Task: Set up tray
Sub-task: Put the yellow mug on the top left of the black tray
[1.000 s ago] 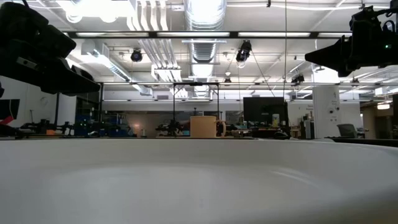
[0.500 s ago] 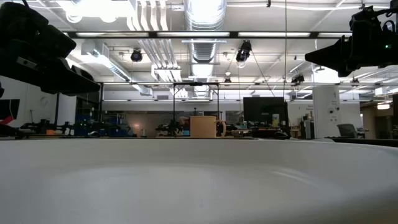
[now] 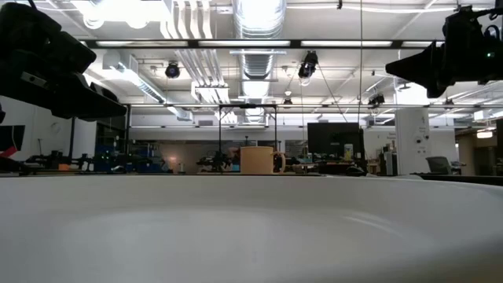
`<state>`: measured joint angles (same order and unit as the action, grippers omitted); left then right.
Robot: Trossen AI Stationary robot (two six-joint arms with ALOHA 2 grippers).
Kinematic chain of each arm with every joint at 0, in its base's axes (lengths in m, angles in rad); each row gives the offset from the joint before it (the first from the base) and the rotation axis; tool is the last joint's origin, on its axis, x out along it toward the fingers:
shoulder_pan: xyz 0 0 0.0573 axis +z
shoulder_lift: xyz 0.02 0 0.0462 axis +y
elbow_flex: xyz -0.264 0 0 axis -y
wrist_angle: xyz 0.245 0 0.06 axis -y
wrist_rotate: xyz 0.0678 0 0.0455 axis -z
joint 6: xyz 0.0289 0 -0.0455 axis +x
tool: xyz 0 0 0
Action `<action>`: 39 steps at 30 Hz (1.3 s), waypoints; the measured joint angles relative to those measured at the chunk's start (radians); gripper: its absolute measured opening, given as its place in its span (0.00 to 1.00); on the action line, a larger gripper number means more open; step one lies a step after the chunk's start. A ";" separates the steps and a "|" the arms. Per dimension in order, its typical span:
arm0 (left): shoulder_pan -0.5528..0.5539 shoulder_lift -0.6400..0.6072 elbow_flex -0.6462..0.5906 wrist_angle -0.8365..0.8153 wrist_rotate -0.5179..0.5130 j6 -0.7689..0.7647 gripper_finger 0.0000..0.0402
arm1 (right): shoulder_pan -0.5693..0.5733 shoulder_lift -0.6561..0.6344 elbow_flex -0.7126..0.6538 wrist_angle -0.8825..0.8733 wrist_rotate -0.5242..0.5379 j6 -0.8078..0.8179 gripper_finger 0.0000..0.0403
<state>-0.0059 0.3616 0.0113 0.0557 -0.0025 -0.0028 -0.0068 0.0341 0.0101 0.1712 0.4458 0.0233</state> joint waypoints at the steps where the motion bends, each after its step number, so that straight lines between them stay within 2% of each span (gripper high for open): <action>1: 0.000 0.000 0.000 0.000 0.000 0.000 0.00 | 0.000 0.000 0.000 0.007 0.000 0.000 0.07; 8: 0.000 0.000 0.000 0.000 -0.003 0.000 0.00 | 0.000 0.000 0.000 0.133 -0.001 0.012 0.07; 15: 0.000 0.000 0.000 0.000 -0.003 0.000 0.00 | 0.000 0.000 0.000 0.120 -0.008 0.061 0.07; 19: 0.000 0.000 0.000 0.000 -0.003 0.000 0.00 | 0.000 0.000 0.000 0.182 -0.011 -0.008 0.07; 28: 0.000 0.000 0.000 0.000 -0.002 0.000 0.00 | -0.001 0.000 0.003 0.458 -0.008 -0.156 0.07; 33: 0.000 0.000 0.000 0.000 0.001 0.000 0.00 | -0.001 0.027 0.124 0.403 0.054 -0.214 0.07; 36: 0.000 0.000 0.000 0.000 0.001 0.000 0.00 | -0.001 0.085 0.214 0.348 0.054 -0.256 0.07; 39: 0.000 0.000 0.000 0.000 0.001 0.000 0.00 | -0.001 0.171 0.281 0.329 0.054 -0.367 0.07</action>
<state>-0.0059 0.3615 0.0113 0.0559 -0.0013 -0.0025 -0.0074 0.2053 0.2914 0.5003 0.4999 -0.3442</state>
